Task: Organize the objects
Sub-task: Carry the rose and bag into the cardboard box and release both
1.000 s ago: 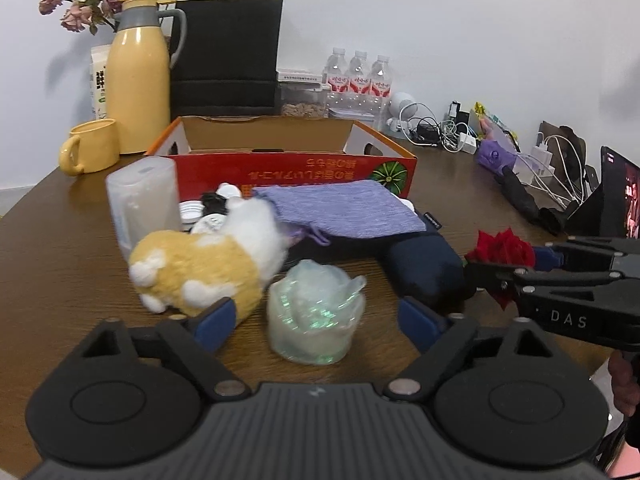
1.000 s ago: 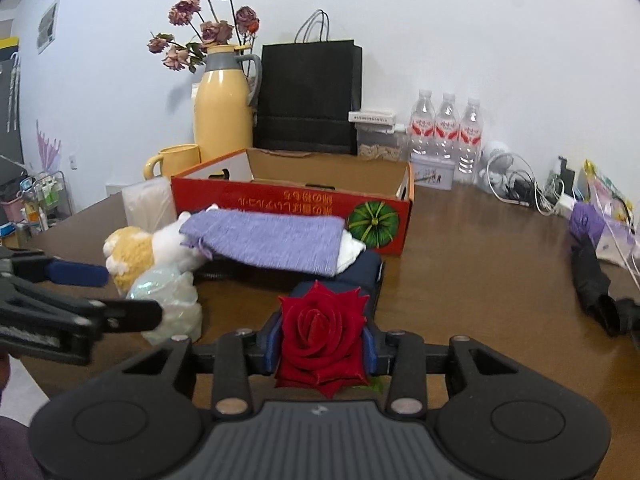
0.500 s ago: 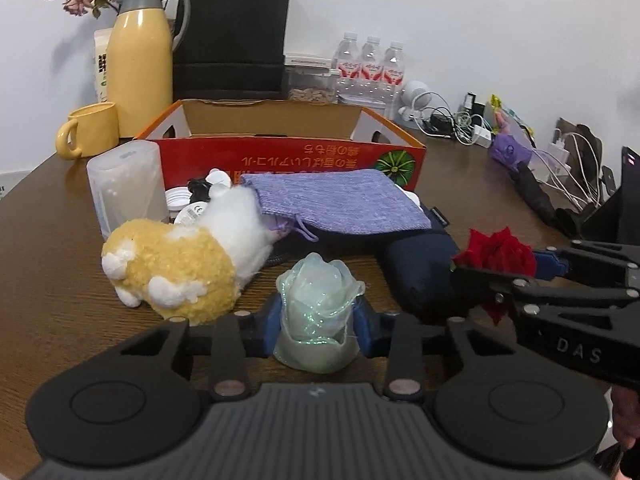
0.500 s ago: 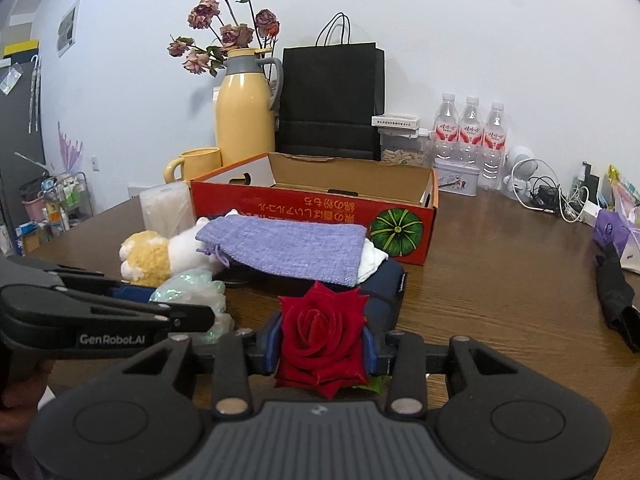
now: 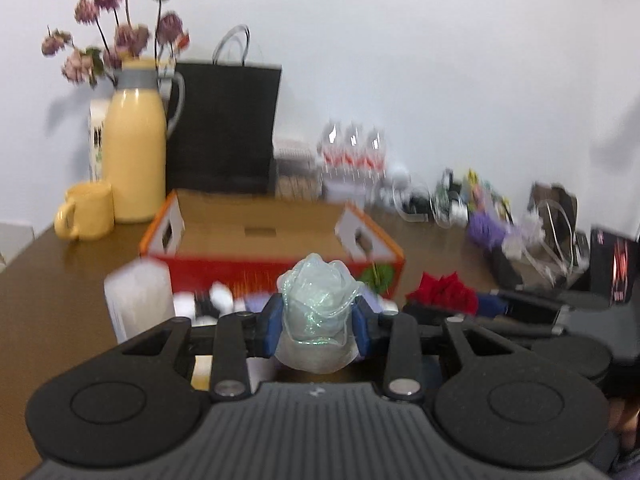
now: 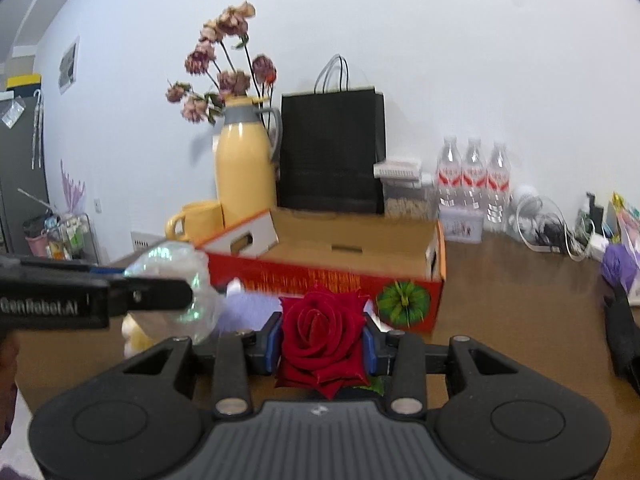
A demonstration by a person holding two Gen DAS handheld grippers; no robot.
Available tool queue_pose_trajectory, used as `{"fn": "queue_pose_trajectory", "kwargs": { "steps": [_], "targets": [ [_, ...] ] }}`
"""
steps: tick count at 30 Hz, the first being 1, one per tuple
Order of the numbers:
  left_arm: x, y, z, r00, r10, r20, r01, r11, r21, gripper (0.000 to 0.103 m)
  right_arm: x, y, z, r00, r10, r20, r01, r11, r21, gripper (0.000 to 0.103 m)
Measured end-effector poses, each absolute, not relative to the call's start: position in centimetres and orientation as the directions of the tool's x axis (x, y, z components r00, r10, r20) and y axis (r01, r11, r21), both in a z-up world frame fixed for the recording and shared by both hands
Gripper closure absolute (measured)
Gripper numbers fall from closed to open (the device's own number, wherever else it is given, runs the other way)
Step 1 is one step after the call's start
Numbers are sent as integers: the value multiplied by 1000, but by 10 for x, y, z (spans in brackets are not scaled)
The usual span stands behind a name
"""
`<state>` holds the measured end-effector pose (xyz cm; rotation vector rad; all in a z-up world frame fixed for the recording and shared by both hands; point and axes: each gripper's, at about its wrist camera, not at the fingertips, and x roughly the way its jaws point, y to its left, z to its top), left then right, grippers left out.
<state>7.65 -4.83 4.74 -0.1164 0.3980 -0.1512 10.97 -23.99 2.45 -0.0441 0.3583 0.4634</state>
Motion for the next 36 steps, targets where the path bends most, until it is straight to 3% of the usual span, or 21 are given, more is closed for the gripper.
{"fn": "queue_pose_trajectory", "kwargs": {
  "steps": [6,11,17,22,27,29,30,32,34,36],
  "targets": [
    [124,-40,70,943,-140,-303,95,983,-157,67,161,-221,47,855,425,-297,-428,902,57,66],
    [177,-32,73,947,-98,-306,49,985,-165,67,217,-203,54,864,396,-312,-396,916,67,66],
    [239,-19,62,934,4,-357,-73,981,-180,67,283,-188,36,858,320,-402,-311,946,88,66],
    [278,-10,37,886,71,-459,-146,981,-130,67,308,-191,9,848,261,-461,-247,965,91,66],
    [280,-8,27,874,61,-482,-135,984,-120,66,316,-191,-6,827,253,-503,-242,966,89,66],
    [276,-11,26,876,62,-479,-131,985,-111,61,315,-191,-8,826,248,-506,-237,968,89,62],
    [276,-12,25,875,68,-479,-135,985,-107,53,313,-191,-8,828,241,-506,-229,970,87,57],
    [275,-13,25,875,73,-478,-140,984,-107,36,312,-193,-7,836,218,-504,-205,975,81,37],
    [274,-14,27,880,84,-468,-152,982,-109,8,311,-195,-5,845,203,-495,-191,979,75,13],
    [270,-13,29,893,95,-439,-160,981,-113,0,309,-197,-3,847,204,-490,-190,979,78,5]
  ]
}}
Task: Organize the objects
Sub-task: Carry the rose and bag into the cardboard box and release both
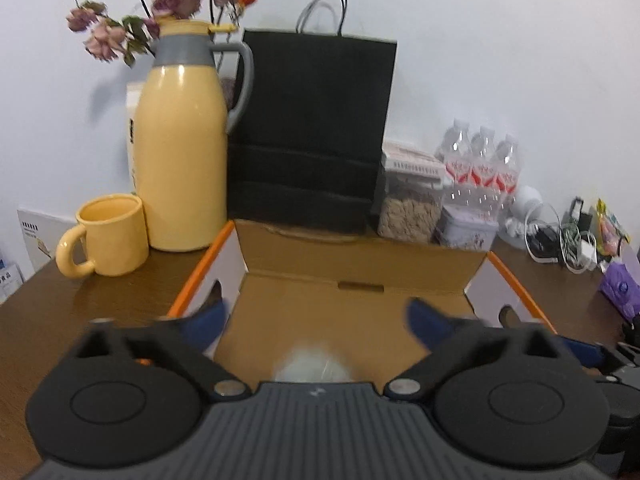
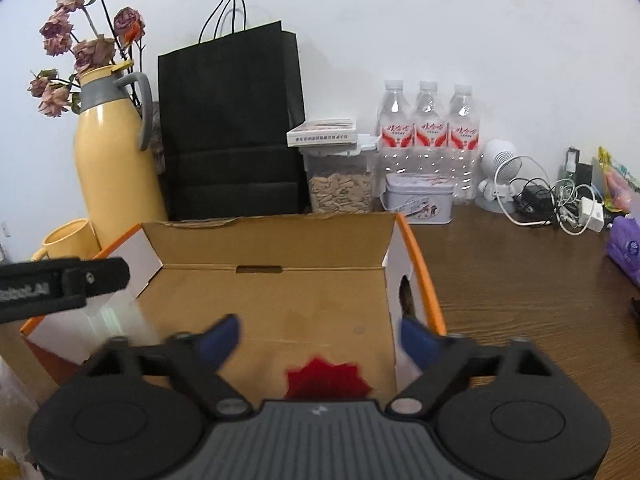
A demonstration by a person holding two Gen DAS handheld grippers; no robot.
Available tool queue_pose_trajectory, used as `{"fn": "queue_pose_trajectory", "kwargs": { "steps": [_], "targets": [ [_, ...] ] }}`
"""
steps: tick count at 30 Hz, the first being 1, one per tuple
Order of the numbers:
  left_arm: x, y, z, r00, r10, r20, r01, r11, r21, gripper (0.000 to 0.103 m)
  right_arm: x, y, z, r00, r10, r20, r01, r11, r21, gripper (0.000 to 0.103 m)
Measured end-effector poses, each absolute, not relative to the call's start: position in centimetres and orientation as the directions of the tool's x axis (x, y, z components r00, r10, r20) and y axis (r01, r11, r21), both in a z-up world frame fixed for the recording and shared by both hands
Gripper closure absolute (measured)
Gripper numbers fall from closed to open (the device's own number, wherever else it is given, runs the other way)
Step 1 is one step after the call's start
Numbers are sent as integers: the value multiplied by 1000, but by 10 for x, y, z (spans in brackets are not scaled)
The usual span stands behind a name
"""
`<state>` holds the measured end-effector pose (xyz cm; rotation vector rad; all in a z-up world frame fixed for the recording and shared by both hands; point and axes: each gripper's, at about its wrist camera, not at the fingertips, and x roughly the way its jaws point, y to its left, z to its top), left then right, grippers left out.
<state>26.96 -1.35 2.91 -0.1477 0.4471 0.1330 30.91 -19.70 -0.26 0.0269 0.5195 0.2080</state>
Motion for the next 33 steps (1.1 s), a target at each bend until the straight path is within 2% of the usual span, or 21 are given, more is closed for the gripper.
{"fn": "queue_pose_trajectory", "kwargs": {
  "steps": [1,13,22,33],
  "targets": [
    [268,-13,30,897,104,-429,-169,979,-117,0,309,-197,-2,847,208,-489,-193,978,80,0],
    [260,-11,36,908,97,-406,-164,977,-134,0,301,-198,5,859,216,-465,-202,976,80,0],
    [234,-10,61,939,58,-338,-118,980,-161,0,276,-199,29,883,261,-389,-258,964,60,0],
    [194,4,66,933,69,-353,-124,983,-136,0,228,-232,39,894,237,-381,-245,969,26,0]
  ]
}}
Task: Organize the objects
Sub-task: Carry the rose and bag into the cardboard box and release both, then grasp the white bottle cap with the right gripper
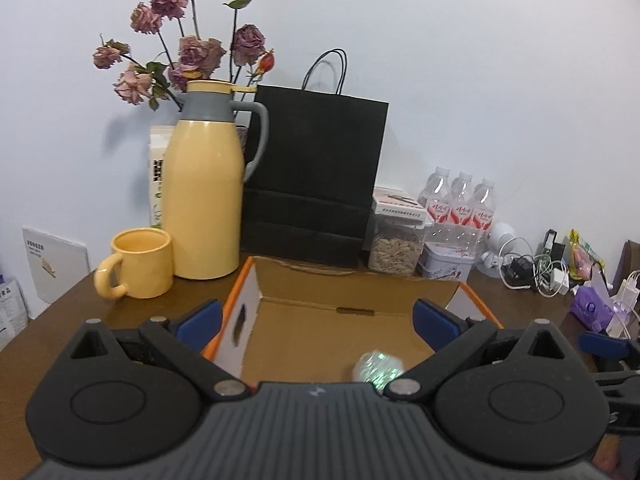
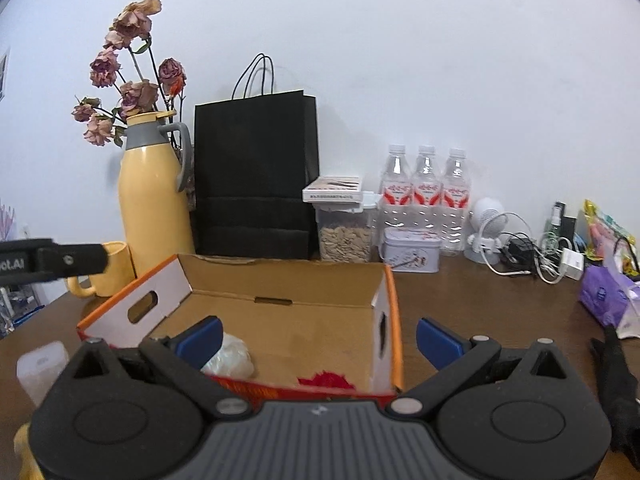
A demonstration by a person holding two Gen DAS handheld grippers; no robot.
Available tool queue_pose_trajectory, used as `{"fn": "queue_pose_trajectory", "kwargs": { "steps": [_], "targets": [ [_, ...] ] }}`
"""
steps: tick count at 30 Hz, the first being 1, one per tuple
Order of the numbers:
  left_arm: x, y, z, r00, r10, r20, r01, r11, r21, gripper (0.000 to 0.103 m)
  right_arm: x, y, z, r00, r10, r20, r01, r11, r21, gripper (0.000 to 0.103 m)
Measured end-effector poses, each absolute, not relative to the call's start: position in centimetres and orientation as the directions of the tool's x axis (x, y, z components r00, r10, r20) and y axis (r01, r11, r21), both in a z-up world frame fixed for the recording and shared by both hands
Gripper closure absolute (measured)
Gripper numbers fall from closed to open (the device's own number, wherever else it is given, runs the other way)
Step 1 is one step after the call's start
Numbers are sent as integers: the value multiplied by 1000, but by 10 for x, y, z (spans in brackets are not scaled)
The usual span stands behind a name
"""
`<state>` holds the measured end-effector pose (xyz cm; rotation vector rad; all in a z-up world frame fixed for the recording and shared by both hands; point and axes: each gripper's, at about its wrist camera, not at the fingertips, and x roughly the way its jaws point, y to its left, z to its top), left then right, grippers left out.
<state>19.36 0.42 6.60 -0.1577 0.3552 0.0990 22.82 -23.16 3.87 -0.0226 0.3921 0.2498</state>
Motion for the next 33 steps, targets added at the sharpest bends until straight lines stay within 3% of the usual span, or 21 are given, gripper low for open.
{"fn": "queue_pose_trajectory", "kwargs": {
  "steps": [10,26,33],
  "targets": [
    [148,31,58,911,83,-405,-133,986,-98,0,177,-267,25,881,194,-431,-226,974,-23,0],
    [66,65,25,878,116,-465,-175,981,-87,0,112,-314,-33,779,184,-600,-273,960,-59,0],
    [54,71,16,867,117,-485,-189,977,-102,0,122,-310,-48,744,225,-629,-313,949,-30,16]
  ]
}}
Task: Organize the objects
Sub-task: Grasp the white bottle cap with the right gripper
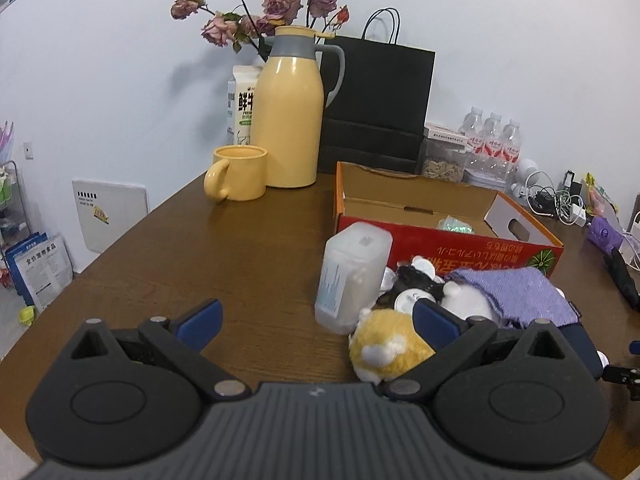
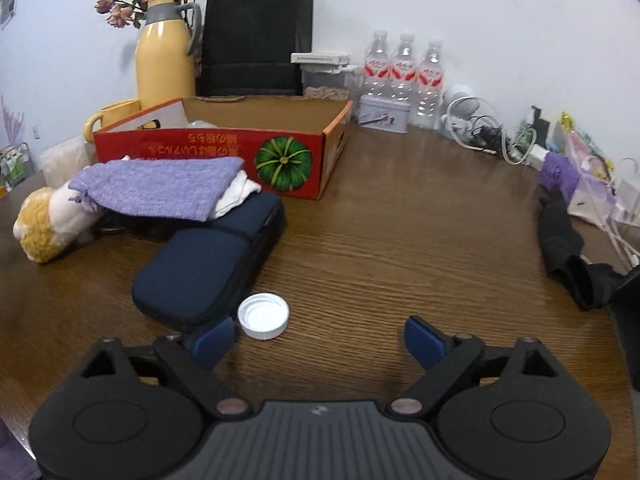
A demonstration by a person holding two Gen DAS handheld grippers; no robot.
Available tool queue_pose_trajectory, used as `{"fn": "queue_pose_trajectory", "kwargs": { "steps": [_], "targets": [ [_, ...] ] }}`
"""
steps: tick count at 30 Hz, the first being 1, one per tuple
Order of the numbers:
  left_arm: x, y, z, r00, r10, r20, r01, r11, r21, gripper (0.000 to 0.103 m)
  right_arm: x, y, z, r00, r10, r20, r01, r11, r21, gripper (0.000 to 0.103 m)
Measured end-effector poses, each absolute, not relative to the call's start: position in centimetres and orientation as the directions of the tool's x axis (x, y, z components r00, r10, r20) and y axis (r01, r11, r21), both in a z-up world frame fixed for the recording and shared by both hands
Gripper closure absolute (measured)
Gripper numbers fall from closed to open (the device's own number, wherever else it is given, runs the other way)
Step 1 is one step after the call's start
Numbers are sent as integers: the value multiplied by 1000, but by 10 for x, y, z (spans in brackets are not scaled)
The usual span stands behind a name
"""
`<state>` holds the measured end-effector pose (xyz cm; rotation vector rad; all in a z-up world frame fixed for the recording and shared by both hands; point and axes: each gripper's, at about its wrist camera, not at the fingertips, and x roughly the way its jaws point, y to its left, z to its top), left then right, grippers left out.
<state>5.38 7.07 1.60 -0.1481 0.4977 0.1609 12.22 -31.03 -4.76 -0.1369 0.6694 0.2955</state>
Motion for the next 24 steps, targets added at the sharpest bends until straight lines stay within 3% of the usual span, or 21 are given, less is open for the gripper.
{"fn": "queue_pose_trajectory", "kwargs": {
  "steps": [8,10,11,24],
  "targets": [
    [53,71,12,863,105,-494,-182,977,-110,0,130,-305,-51,722,320,-614,-394,919,17,50],
    [53,71,12,865,100,-492,-177,978,-114,0,129,-302,-50,718,338,-609,-411,911,21,72],
    [53,71,12,865,97,-492,-175,978,-115,0,128,-302,-50,716,346,-606,-418,908,25,76],
    [61,67,-6,866,-15,-499,-73,985,-156,0,122,-305,-36,764,329,-555,-377,926,30,76]
  ]
}}
